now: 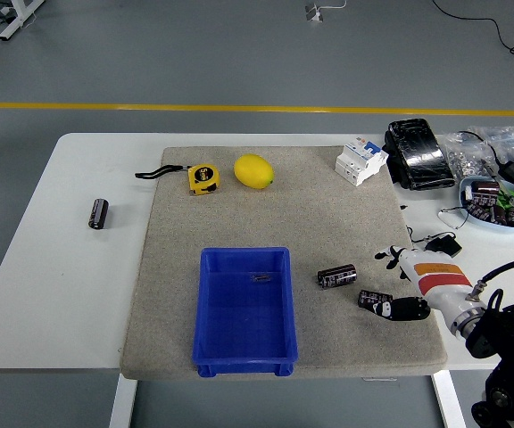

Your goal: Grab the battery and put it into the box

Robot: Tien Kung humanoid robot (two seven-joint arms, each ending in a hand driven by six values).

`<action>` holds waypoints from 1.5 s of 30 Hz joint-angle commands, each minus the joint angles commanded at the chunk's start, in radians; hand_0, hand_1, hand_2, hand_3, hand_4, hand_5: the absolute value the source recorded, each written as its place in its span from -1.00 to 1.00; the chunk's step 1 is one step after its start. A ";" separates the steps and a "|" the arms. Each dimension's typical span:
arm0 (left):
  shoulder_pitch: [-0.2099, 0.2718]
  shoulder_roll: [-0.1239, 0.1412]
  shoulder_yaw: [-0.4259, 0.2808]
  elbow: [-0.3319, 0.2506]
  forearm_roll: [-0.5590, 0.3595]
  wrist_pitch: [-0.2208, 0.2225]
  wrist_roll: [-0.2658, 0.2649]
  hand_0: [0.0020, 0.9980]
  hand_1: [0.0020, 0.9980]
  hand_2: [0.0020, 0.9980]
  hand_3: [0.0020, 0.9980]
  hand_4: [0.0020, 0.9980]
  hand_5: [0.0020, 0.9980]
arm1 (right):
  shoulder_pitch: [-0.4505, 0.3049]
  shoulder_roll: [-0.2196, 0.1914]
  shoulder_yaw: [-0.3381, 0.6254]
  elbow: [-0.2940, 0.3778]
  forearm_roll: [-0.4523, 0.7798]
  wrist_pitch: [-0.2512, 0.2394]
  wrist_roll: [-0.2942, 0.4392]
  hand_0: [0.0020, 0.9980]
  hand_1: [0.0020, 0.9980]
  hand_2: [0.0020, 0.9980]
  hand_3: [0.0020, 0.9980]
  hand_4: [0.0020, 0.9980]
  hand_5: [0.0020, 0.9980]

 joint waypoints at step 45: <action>-0.004 0.002 0.000 -0.002 0.007 -0.006 0.002 0.43 0.37 0.45 0.26 0.30 0.32 | 0.066 -0.017 -0.120 -0.115 0.000 -0.075 -0.016 -0.70 -0.44 -0.01 0.02 1.00 -0.46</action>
